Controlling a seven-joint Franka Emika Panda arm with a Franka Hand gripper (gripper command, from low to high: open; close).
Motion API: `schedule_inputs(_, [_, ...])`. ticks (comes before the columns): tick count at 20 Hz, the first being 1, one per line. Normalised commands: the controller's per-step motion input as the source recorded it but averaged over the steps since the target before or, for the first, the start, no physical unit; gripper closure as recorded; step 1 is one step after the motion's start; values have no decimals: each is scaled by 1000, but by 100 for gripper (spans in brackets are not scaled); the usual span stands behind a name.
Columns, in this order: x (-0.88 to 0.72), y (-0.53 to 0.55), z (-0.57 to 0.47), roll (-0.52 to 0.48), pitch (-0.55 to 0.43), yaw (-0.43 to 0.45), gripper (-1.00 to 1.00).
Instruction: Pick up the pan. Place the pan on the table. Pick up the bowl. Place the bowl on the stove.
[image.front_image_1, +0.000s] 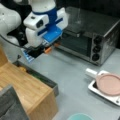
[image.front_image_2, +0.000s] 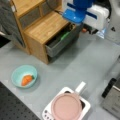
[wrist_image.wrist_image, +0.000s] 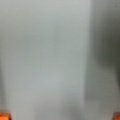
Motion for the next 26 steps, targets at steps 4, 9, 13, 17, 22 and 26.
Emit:
schedule_inputs(4, [69,104,-91,84,-48,10,-100])
schedule_inputs(9, [84,159,-101,63,-43,-25,-100])
schedule_inputs(13, [143,263,-191,49,-63,-106,-100])
schedule_inputs(17, [201,353,-272,43,-55,-169,-100])
schedule_inputs(22, [230,321,-214,48,-25,-173,-100])
schedule_inputs(26, [228,187,-83,38,6,-145,-100])
